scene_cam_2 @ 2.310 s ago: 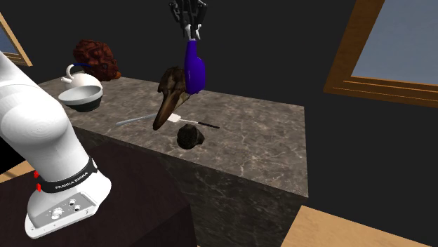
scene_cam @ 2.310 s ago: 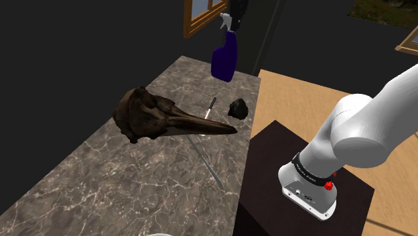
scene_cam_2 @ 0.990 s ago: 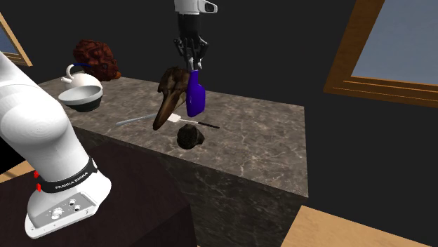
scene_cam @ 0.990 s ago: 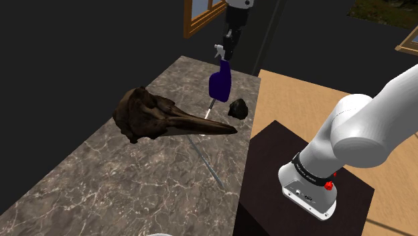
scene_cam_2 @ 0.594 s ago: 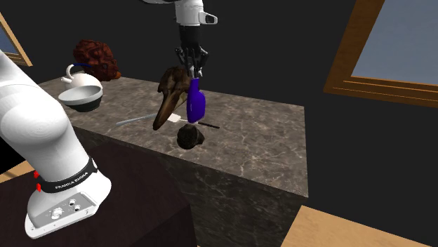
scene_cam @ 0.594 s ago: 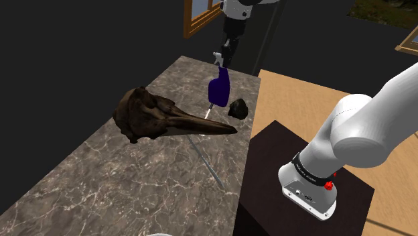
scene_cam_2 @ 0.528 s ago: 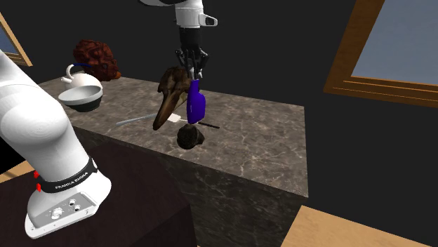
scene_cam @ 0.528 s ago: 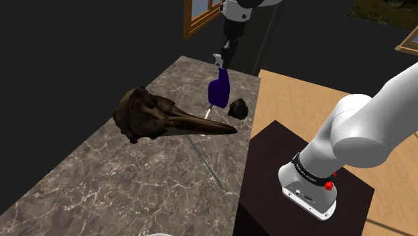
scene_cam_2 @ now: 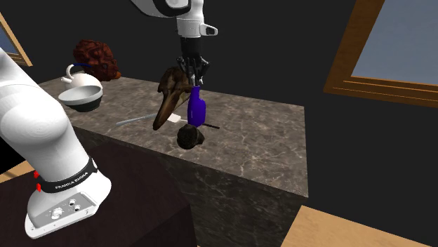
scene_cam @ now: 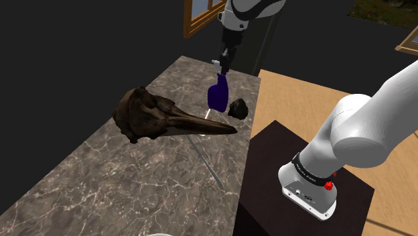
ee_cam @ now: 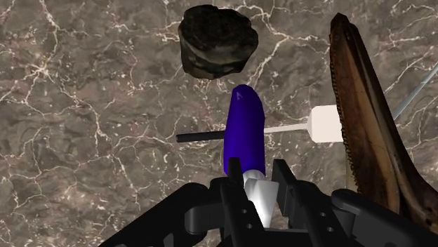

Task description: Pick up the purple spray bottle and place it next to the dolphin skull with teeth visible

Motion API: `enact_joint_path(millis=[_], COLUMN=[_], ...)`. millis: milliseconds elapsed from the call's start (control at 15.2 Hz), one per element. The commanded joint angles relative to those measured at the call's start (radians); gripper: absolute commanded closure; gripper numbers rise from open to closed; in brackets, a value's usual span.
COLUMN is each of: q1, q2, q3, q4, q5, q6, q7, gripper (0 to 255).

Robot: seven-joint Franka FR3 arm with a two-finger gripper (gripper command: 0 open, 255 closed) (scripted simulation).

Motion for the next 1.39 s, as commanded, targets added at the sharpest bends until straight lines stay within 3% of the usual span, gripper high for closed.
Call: enact_joint_path(millis=[0,198,264,594,858,1320], q1=[0.000,0.000,0.000,0.000,0.001,0.001], q2=[0.002,0.002,0.002,0.002,-0.031,-0.031], q3=[0.000,0.000,0.000,0.000,0.005,0.005], q4=[-0.003,-0.003,-0.005,-0.003,0.095,0.095], q5=[0.000,0.000,0.000,0.000,-0.003,-0.003], q6=[0.001,0.001,0.002,0.001,-0.130,-0.130], q7=[0.001,0.001,0.000,0.001,0.004,0.004], gripper=[255,255,0,0,0,0])
